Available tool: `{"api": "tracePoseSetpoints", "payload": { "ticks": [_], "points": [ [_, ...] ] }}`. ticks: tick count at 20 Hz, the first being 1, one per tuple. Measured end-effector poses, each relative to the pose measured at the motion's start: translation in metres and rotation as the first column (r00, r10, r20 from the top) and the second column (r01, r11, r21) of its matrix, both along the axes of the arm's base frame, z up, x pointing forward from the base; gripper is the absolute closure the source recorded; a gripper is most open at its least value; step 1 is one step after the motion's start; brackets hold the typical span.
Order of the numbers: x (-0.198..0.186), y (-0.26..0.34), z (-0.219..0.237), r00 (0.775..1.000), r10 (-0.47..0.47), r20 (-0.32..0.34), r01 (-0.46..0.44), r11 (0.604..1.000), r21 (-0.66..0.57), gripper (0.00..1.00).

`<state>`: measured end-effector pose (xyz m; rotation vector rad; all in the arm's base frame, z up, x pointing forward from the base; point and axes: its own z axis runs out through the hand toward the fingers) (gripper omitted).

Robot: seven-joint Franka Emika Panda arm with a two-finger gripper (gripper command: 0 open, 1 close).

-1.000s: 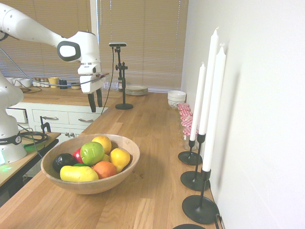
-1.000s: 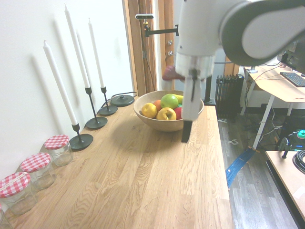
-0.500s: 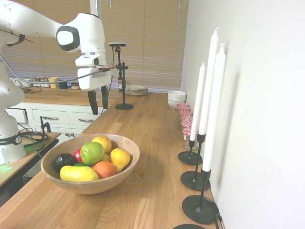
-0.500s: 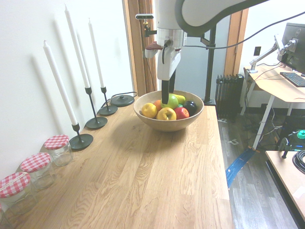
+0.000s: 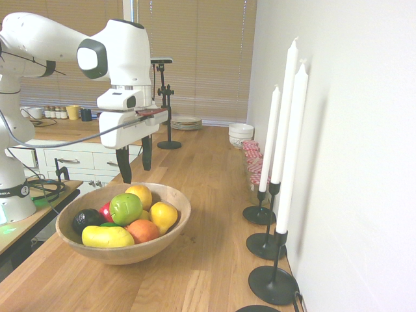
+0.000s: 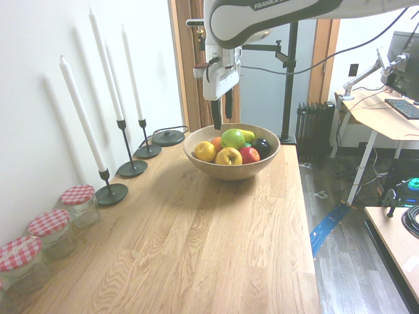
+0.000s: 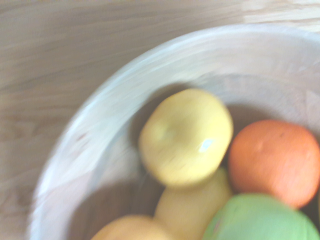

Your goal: Take green apple out of the basket

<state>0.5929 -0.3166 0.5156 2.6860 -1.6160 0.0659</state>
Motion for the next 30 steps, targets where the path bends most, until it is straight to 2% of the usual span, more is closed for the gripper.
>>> {"api": "tracePoseSetpoints", "payload": {
  "ticks": [6,17,18,30],
  "points": [
    [0.017,-0.025,-0.035,0.999,-0.025,-0.033,0.025,1.0,0.014,0.0],
    [0.011,-0.031,-0.087,0.995,-0.035,-0.089,0.039,0.998,0.041,0.0],
    [0.01,-0.031,-0.09,0.995,-0.035,-0.091,0.039,0.998,0.042,1.0],
    [-0.004,-0.033,-0.092,0.997,-0.024,-0.074,0.027,0.999,0.042,1.0]
  ]
}}
